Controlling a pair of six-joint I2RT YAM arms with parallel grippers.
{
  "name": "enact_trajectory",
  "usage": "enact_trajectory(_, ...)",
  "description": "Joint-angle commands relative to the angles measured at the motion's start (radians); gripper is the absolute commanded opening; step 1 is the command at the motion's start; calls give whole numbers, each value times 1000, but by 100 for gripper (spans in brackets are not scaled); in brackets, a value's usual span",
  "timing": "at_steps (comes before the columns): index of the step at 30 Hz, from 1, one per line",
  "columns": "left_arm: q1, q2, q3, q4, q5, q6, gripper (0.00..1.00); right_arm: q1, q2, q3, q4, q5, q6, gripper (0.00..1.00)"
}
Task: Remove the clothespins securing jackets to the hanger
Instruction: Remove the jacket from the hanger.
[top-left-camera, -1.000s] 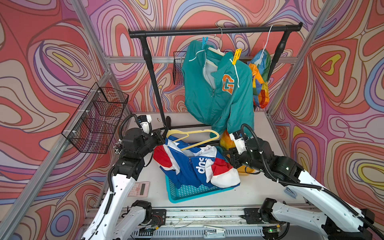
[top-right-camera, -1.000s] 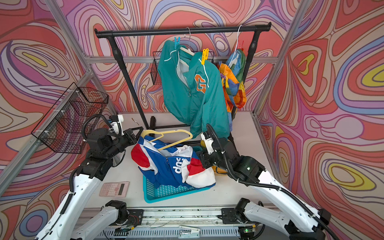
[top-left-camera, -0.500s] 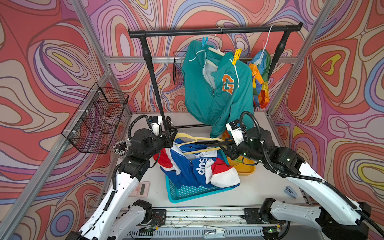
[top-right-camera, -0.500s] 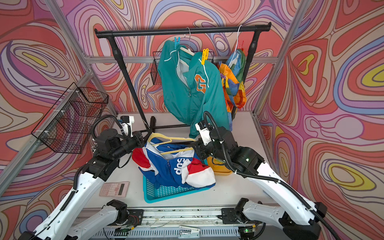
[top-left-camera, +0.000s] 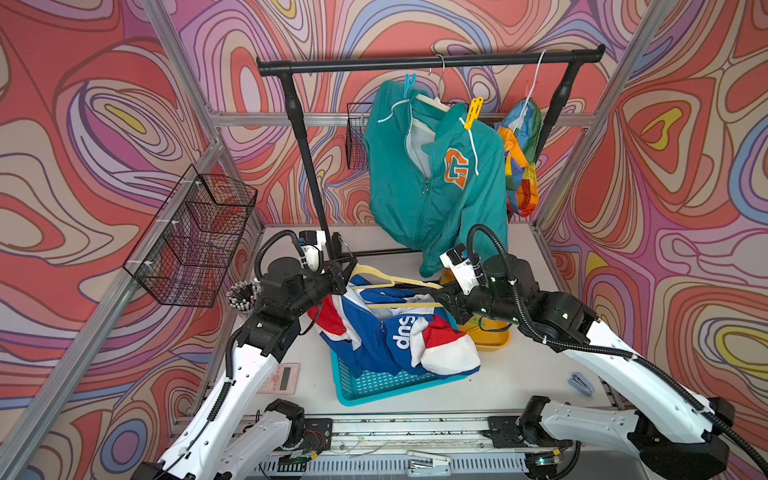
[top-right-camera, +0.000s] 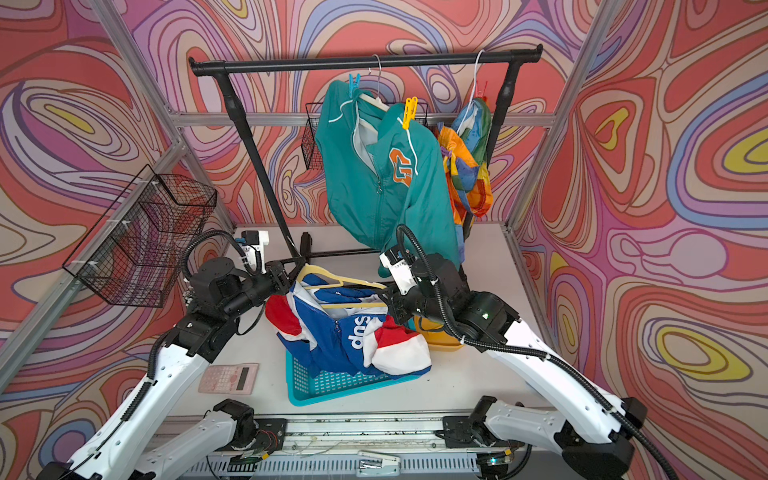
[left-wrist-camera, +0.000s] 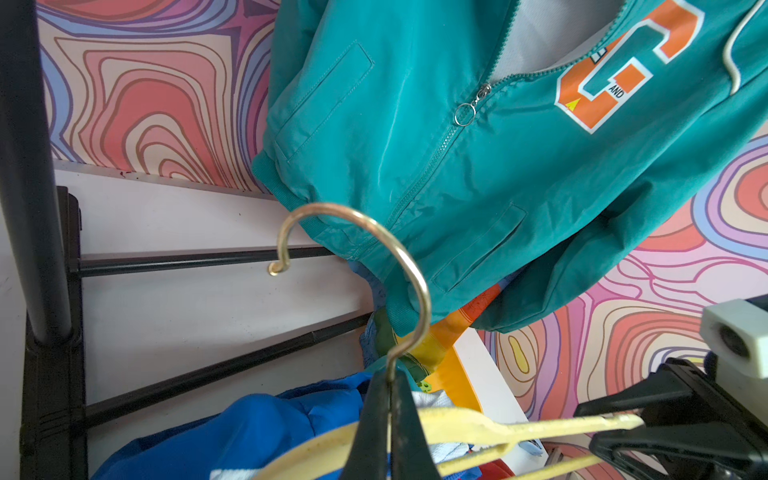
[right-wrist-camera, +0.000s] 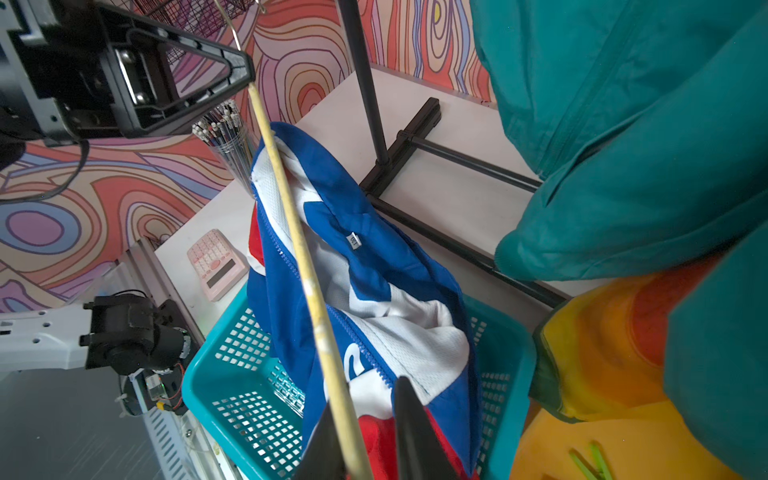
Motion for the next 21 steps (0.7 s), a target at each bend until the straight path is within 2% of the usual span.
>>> enact_trajectory(1, -7, 1, -8, 82, 36, -13, 0, -1, -11, -14, 21, -27, -12, 10)
enact_trajectory(5, -7, 7, -14, 109, 50, -24, 0, 0, -16, -35, 45, -59, -27, 0)
enact_trajectory(8, -9, 7, -11, 112, 50, -27, 0, -2, -31, -45, 46, -63, -36, 0)
enact_trajectory(13, -7, -13, -11, 101, 34, -22, 0, -1, -80, -36, 13, -2, -58, 0)
enact_trajectory(14, -8, -18, -12, 101, 33, -24, 5, 0, -92, -31, 4, 12, -64, 0)
enact_trajectory(17, -9, -36, -17, 99, 32, -26, 33, 0, -124, -16, -27, 50, -76, 0)
enact_trajectory(21, -7, -77, -35, 91, 6, -14, 61, -1, -149, 4, -77, 78, -89, 0)
